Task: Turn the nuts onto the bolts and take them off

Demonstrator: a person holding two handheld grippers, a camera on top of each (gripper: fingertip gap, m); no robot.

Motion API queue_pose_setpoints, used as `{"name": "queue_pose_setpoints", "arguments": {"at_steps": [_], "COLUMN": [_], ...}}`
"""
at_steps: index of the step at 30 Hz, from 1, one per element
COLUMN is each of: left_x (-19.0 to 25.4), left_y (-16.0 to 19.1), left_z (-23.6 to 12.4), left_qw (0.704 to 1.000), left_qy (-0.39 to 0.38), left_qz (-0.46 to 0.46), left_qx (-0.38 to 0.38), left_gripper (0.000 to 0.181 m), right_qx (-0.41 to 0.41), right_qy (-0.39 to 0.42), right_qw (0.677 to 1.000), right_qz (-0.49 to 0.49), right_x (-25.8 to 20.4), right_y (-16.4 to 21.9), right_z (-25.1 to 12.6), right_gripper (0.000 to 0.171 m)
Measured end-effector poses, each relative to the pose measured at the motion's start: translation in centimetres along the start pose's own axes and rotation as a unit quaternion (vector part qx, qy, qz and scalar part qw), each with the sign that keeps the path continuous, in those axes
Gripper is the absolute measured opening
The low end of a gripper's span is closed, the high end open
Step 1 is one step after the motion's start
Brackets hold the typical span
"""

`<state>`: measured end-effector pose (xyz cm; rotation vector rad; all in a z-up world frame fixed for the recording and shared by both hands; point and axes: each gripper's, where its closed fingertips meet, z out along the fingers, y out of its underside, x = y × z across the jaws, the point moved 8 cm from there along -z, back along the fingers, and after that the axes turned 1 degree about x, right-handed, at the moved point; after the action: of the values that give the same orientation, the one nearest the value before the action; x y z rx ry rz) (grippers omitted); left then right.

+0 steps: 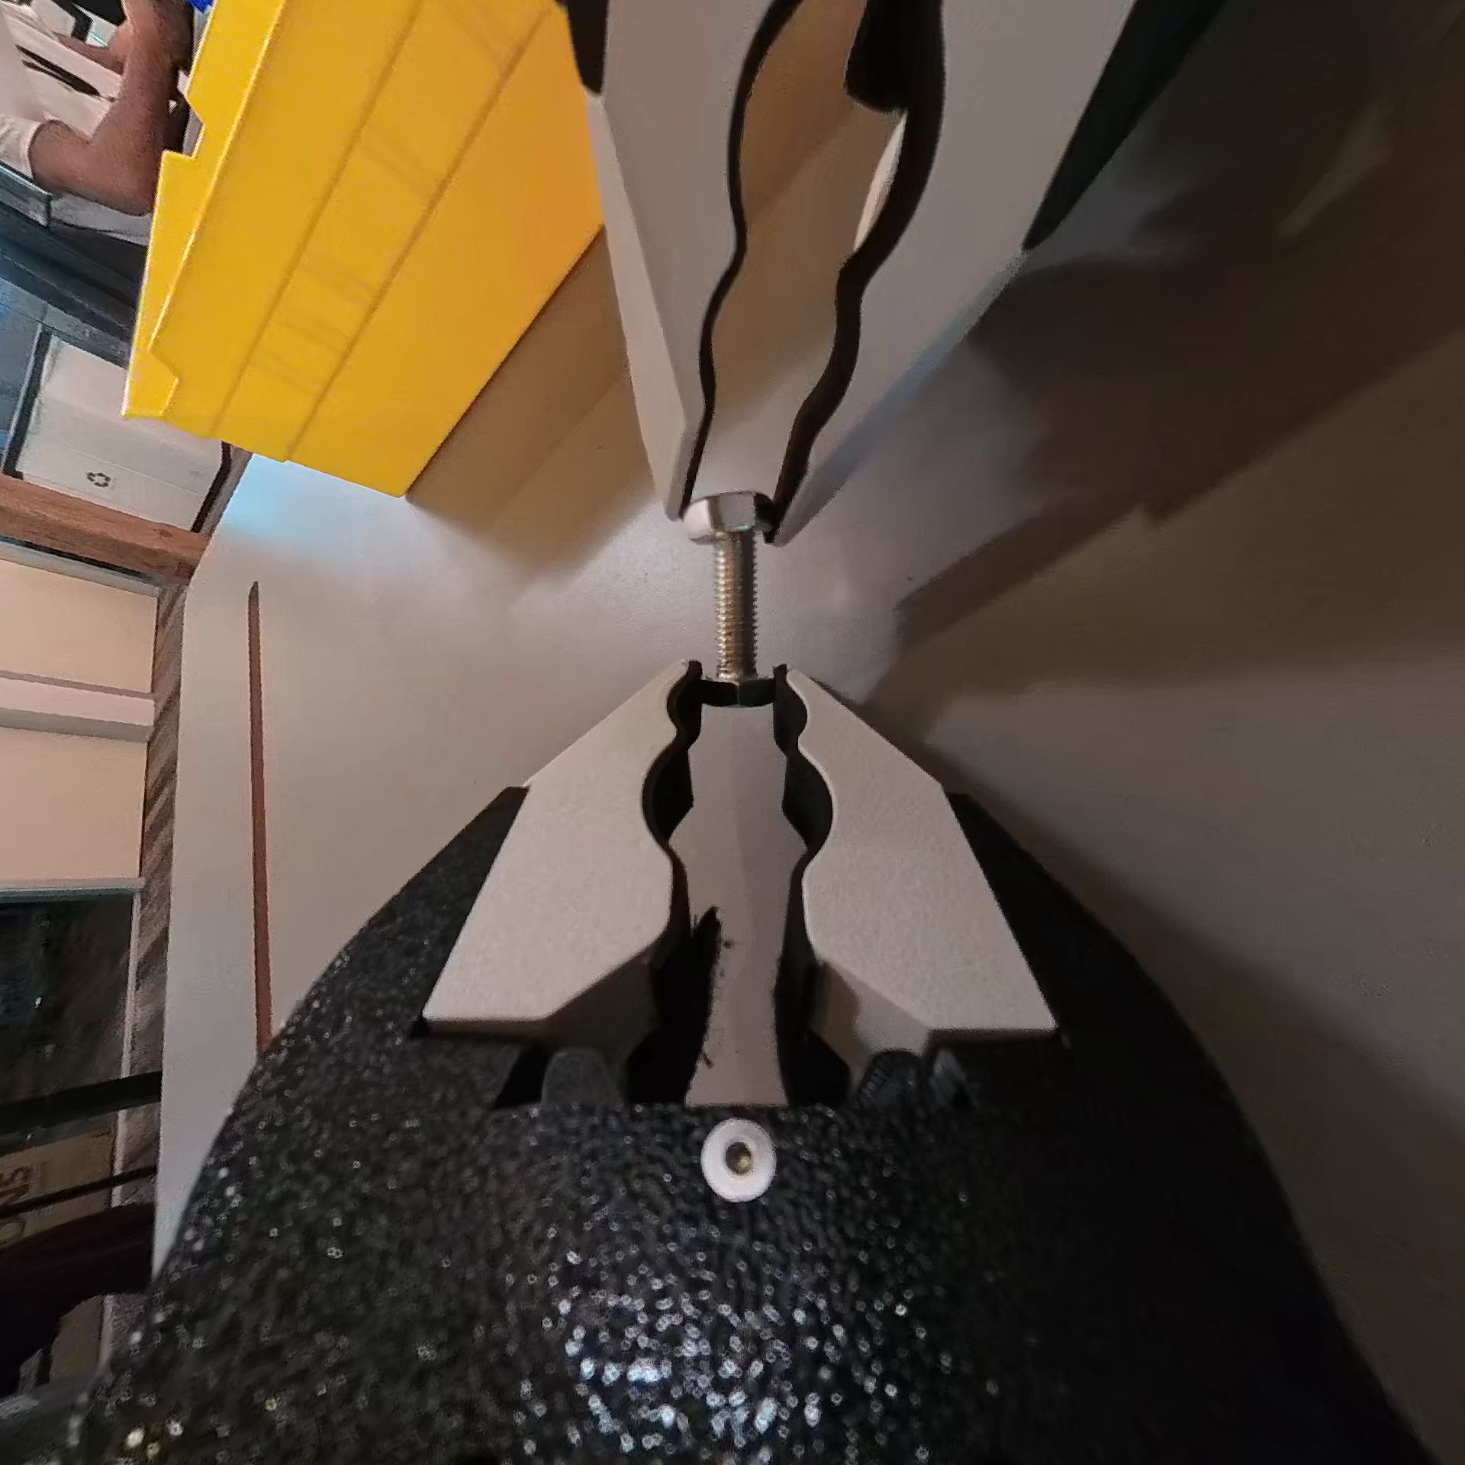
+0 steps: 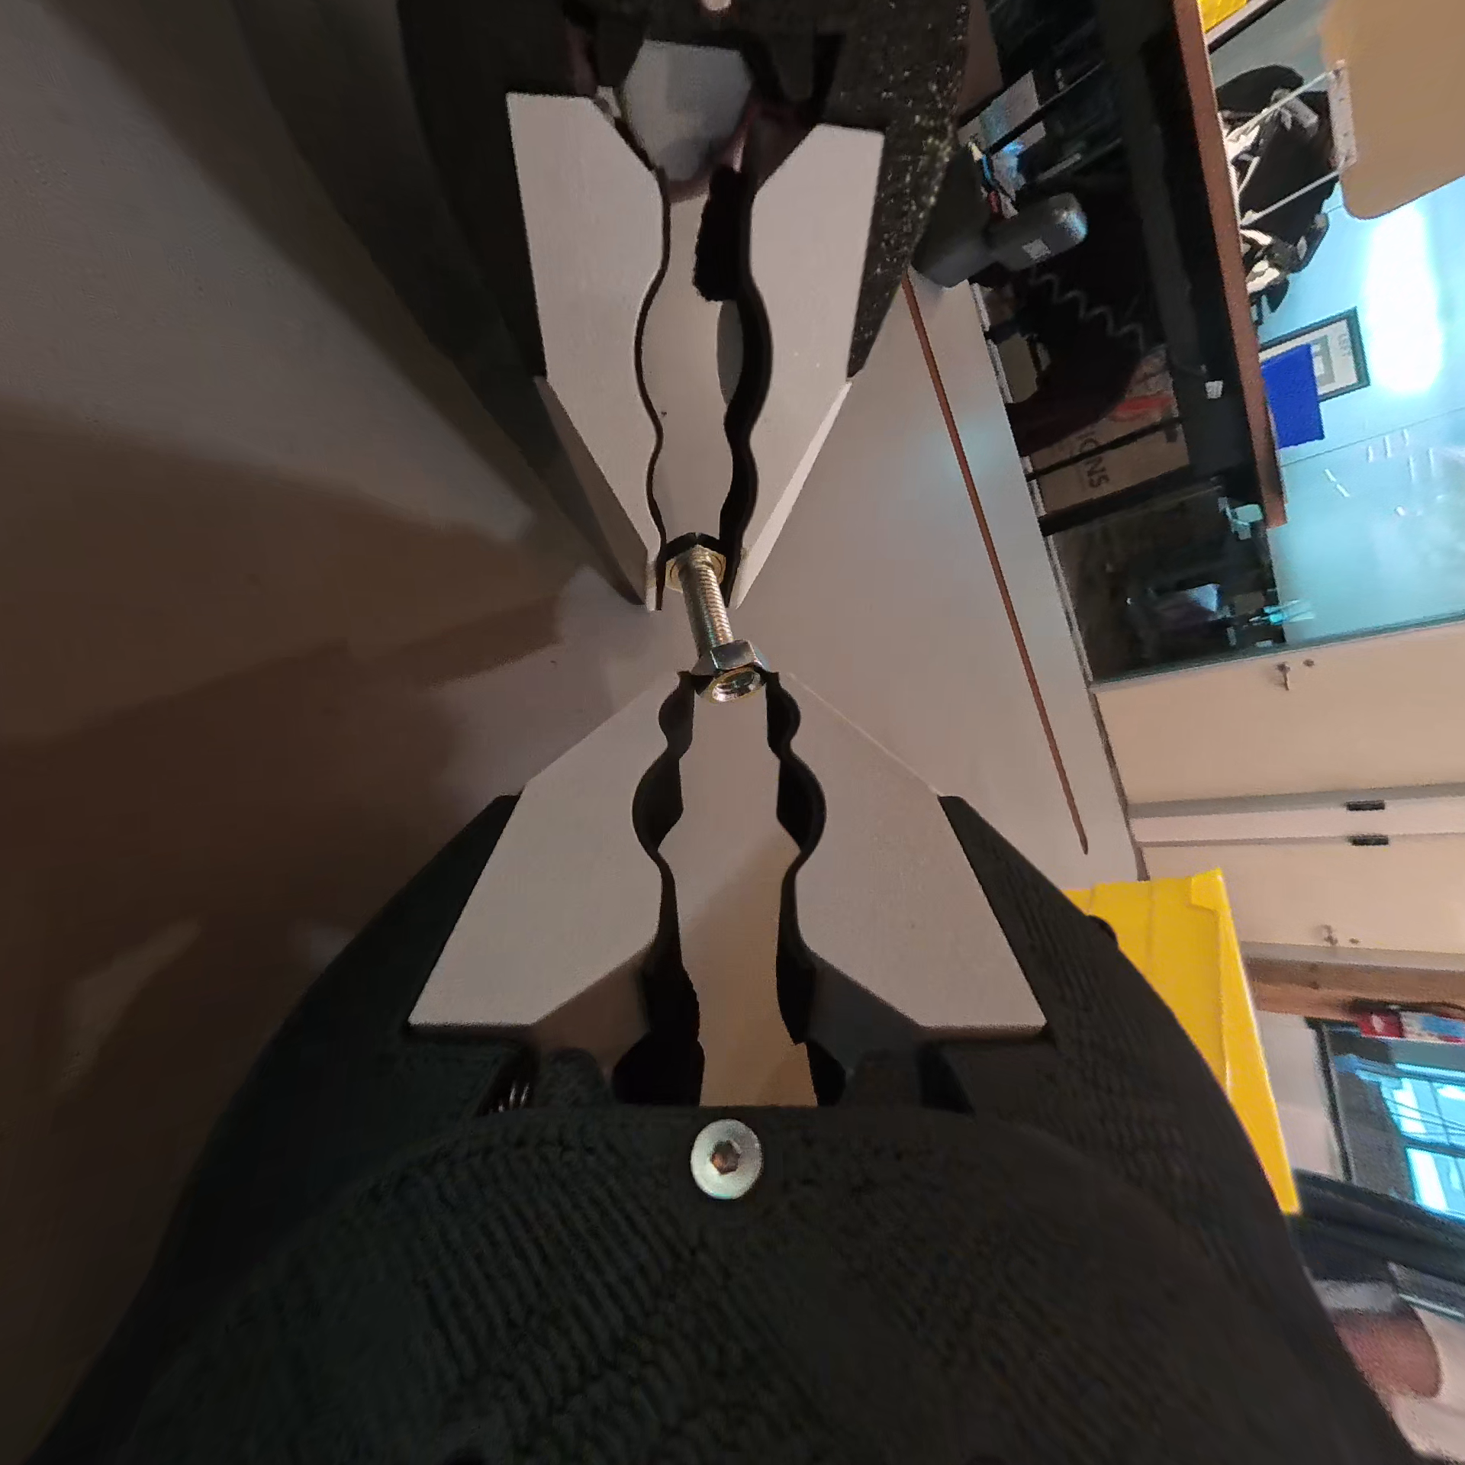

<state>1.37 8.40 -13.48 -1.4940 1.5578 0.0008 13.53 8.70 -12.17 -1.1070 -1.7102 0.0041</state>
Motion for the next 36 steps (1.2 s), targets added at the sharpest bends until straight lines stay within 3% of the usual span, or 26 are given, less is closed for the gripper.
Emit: {"name": "queue_pose_setpoints", "arguments": {"at_steps": [12,20,27,31,36], "left_x": [-0.1,-0.1,-0.1,-0.2,-0.6], "left_y": [0.2,0.2,0.2,0.1,-0.2], "left_z": [-0.1,-0.1,-0.1,-0.2,-0.1], "left_qw": [0.999,0.999,0.998,0.997,0.990], "left_qy": [0.024,0.029,0.036,0.038,0.050], "left_qz": [-0.042,-0.041,-0.047,-0.060,-0.126], "left_qx": [0.017,0.018,0.022,0.024,0.022], "left_gripper": [0.016,0.015,0.016,0.015,0.016], "right_qx": [0.023,0.079,0.092,0.071,-0.016], "right_qy": [0.026,-0.061,-0.090,-0.065,0.031], "right_qw": [0.999,0.992,0.987,0.995,0.982], "right_qz": [-0.030,0.082,0.092,0.027,-0.185], "right_x": [-0.7,0.3,0.7,0.5,-0.1], "right_y": [0.2,0.8,1.2,0.7,-0.6], "right_z": [0.2,-0.1,0.1,-0.1,-0.3], "right_gripper": [0.017,0.017,0.016,0.016,0.016]}}
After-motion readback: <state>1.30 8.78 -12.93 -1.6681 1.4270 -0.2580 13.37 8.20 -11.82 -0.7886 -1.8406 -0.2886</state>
